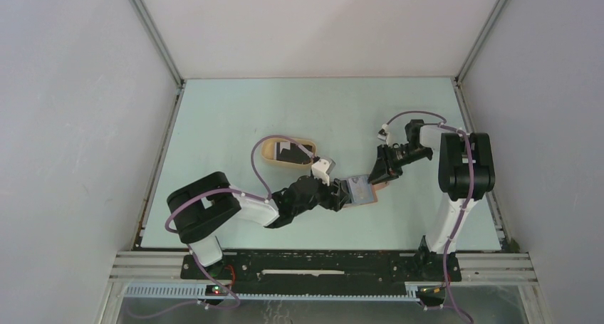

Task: Put the credit cards into the card holder
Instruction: Turn over the card slot in the card holder.

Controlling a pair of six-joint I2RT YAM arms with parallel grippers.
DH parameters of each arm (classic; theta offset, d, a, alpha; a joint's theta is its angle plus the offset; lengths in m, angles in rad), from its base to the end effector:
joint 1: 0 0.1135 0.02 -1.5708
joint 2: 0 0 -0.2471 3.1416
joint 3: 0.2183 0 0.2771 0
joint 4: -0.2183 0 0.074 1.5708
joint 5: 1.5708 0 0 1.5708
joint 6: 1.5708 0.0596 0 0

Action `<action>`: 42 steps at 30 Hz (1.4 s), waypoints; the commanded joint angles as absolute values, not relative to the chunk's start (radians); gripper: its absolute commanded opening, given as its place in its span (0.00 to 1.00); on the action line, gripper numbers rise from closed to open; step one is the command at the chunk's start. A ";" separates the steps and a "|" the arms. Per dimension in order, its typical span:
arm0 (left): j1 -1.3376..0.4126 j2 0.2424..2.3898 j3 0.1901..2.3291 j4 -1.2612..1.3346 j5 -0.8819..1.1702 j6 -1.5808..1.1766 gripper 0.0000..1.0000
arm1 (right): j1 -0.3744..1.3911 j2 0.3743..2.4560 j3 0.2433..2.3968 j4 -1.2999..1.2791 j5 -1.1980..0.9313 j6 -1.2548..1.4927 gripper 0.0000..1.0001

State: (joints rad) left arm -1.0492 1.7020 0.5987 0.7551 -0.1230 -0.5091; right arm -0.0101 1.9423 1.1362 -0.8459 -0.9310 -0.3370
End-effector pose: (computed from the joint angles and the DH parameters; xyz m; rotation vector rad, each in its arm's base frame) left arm 0.1822 -0.3024 0.0986 0.4566 1.9773 -0.9096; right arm 0.3319 0.0445 0.0809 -0.3897 2.7055 1.3713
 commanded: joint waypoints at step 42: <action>-1.030 1.695 0.580 0.830 -0.124 -0.547 0.69 | 0.063 1.940 1.169 -0.806 -0.854 -0.169 0.42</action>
